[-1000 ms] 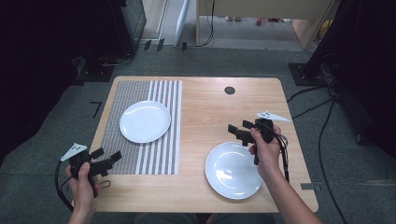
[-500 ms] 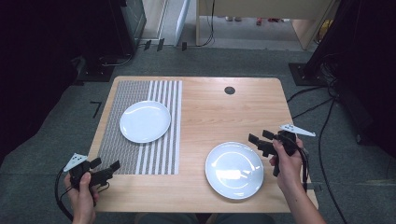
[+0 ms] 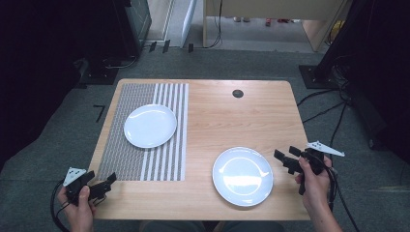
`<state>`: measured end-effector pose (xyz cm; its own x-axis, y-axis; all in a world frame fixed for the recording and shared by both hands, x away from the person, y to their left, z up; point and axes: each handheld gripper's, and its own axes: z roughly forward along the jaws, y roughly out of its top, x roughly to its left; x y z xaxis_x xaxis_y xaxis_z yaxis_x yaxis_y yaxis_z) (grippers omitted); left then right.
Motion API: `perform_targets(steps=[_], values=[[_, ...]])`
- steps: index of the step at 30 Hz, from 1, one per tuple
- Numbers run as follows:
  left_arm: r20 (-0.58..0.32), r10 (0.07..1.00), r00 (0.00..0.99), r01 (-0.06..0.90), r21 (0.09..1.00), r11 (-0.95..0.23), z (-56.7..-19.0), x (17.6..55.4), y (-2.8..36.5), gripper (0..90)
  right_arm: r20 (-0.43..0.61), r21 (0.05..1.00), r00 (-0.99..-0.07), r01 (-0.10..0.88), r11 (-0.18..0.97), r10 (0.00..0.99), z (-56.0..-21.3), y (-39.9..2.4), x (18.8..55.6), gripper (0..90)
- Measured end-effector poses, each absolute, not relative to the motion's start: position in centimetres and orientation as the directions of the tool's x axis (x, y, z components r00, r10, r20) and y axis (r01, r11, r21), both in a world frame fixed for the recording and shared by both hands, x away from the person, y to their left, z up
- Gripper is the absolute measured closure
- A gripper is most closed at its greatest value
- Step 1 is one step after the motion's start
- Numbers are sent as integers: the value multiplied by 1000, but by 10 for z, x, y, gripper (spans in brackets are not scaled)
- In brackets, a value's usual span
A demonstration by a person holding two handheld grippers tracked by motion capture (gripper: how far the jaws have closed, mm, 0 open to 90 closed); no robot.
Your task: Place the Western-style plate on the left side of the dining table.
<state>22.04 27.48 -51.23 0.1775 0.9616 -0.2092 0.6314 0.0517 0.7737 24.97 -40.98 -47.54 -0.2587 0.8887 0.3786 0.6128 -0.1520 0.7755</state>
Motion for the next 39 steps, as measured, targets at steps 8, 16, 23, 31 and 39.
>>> perform_targets(steps=[8,16,23,31,39], values=[[-175,967,183,637,770,19,-516,219,273,97,371,765,-229,624,-157,900,-490,-426,234,209],[-143,969,200,649,761,-21,-518,221,267,97,355,751,-196,642,-154,914,-502,-441,218,208],[-121,972,203,648,761,-41,-519,220,266,97,343,742,-170,653,-156,924,-512,-457,200,203],[-86,974,210,644,762,-71,-520,219,263,98,238,746,-152,661,-80,959,-523,-458,190,200],[-67,975,211,643,761,-87,-520,218,261,98,125,747,-156,665,10,980,-524,-445,190,181]])
